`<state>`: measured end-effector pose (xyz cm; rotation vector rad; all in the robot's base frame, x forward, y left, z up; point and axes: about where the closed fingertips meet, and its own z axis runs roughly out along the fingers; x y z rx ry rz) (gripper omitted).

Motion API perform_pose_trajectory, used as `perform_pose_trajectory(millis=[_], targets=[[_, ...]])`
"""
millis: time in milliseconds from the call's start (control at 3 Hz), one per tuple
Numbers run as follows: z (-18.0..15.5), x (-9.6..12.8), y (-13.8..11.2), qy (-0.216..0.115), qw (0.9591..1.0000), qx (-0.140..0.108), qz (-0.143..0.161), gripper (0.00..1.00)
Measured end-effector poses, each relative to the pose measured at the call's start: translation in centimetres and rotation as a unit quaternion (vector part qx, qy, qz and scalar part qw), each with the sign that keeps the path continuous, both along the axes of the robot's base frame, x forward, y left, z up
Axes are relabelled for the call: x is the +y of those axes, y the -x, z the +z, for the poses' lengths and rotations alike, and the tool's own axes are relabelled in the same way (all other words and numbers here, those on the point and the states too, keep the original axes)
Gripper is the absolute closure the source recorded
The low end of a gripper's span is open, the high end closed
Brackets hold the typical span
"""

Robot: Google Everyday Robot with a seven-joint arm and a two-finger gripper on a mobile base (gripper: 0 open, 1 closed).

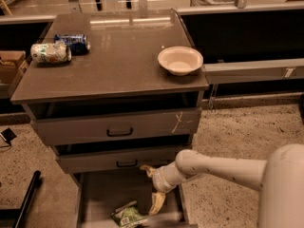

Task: Pick green jalapeno chip bag from bottom drawer and place on counter

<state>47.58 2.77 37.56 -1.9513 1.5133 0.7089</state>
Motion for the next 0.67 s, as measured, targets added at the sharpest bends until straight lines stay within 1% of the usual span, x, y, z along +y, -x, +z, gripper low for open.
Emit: perform_pose_trajectory(millis=[333,667], targets=[[-4.9,2.1,0.3,-0.030,0.9989,0.015,0.033,0.00],[-6.9,3.6,0.8,-0.086,0.9940,0.016,0.065,0.00]])
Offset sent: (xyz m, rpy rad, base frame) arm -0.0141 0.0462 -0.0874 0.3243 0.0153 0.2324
